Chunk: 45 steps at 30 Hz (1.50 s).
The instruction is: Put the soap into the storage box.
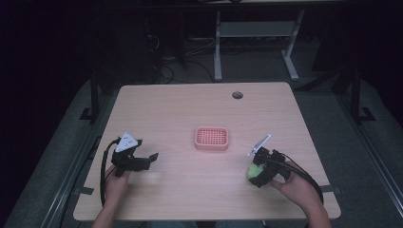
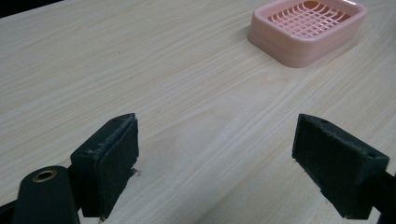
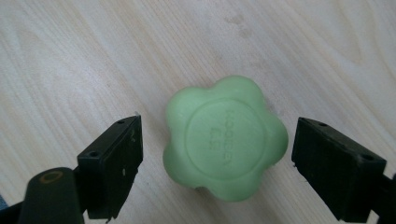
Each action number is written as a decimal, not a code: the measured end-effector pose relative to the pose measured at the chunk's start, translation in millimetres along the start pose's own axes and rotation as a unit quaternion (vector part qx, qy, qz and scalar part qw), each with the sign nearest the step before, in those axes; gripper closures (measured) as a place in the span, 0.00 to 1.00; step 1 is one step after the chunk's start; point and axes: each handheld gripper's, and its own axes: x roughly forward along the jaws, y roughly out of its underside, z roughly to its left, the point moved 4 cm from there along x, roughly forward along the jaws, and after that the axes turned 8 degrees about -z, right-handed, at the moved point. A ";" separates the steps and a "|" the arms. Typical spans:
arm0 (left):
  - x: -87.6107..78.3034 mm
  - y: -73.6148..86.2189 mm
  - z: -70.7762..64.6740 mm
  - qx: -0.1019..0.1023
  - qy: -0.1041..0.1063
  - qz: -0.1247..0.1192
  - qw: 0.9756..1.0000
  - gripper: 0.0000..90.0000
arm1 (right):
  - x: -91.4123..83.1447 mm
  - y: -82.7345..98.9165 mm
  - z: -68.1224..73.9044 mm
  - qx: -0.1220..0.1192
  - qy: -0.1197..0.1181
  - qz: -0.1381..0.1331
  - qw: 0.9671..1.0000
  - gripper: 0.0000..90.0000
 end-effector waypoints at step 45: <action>-0.3 -0.1 0.0 0.002 0.001 0.001 1.000 0.16 | 22.6 -0.7 -1.0 -0.009 0.020 0.066 0.998 0.28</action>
